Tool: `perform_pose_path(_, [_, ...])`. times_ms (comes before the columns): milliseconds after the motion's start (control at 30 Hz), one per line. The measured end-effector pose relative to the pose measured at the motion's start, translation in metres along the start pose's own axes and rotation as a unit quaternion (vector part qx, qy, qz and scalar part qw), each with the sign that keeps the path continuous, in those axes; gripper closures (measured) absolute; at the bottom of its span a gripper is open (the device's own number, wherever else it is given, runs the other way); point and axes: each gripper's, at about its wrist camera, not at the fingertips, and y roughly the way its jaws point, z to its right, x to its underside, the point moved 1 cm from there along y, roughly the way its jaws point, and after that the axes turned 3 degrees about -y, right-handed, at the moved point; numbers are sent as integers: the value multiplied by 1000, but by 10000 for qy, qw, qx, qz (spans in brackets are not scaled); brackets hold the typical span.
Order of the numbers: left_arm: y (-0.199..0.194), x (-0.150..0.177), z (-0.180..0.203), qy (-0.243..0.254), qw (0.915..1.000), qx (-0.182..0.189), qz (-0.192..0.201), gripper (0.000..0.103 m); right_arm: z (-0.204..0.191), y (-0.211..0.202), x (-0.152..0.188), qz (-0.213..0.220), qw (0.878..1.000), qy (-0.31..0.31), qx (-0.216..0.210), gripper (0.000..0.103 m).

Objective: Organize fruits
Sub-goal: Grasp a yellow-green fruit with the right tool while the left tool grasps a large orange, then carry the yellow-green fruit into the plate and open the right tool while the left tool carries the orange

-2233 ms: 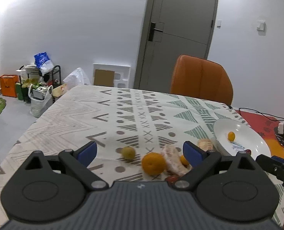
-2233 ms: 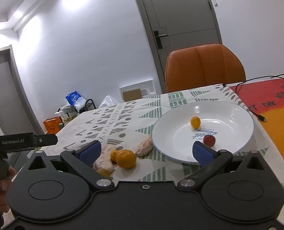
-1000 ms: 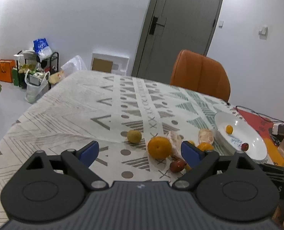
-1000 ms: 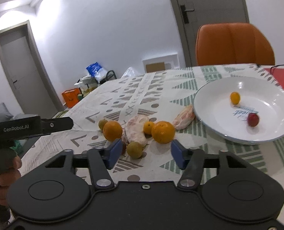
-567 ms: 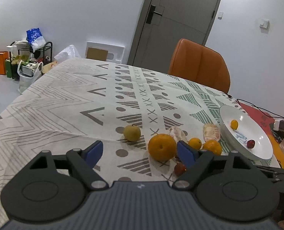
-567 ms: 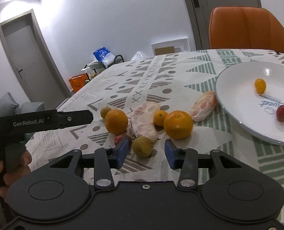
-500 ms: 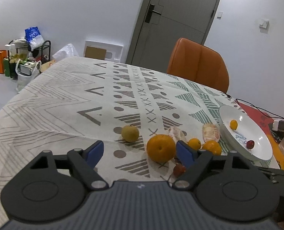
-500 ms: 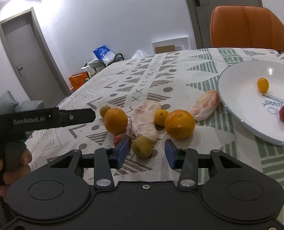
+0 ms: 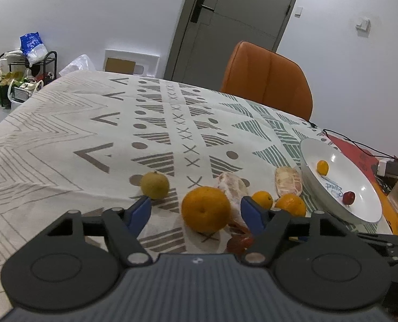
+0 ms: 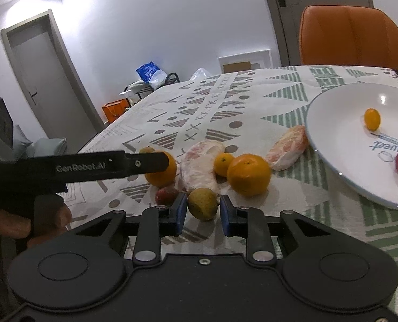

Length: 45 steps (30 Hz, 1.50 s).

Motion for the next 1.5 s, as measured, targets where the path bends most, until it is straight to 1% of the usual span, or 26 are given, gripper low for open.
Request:
perform_pose_path(100, [2,1,4,73,10000,0,-20,38,4,-2,-1,57,10000,42,31,78])
perform_pose_path(133, [3,1,4,78,10000,0,-37,43,5,-3,-2,75,10000,50,42,78])
perform_pose_path(167, [5,2,4,73,9999,5,-71,50,6,-4,-2,93,9999,57,53,78])
perform_pose_path(200, [6,2,4,57,9999,12,-115,54,7,-5,-2,110,9999,68,66,78])
perform_pose_path(233, [8,3,4,35,9998,28,-172,62,8,-6,-1,130,9998,84,79,78])
perform_pose_path(267, [9,3,4,15,9998,52,-199,62,9,-8,-1,149,9998,98,88,78])
perform_pose_path(367, [6,4,6,48,9998,-25,-170,63,13,-13,-1,215,9996,136,122,78])
perform_pose_path(600, [-10,-1,16,135,9999,-46,31,63,20,-24,-2,370,9990,209,156,78])
perform_pose_path(800, [-16,-5,28,238,9996,-25,125,63,22,-38,-7,609,9978,190,195,78])
perform_pose_path(1067, [-15,-5,53,423,9990,70,150,63,37,-58,-12,910,9947,311,353,78])
perform_pose_path(1500, [-4,-3,90,658,9974,271,98,63,72,-81,-7,1129,9895,578,700,78])
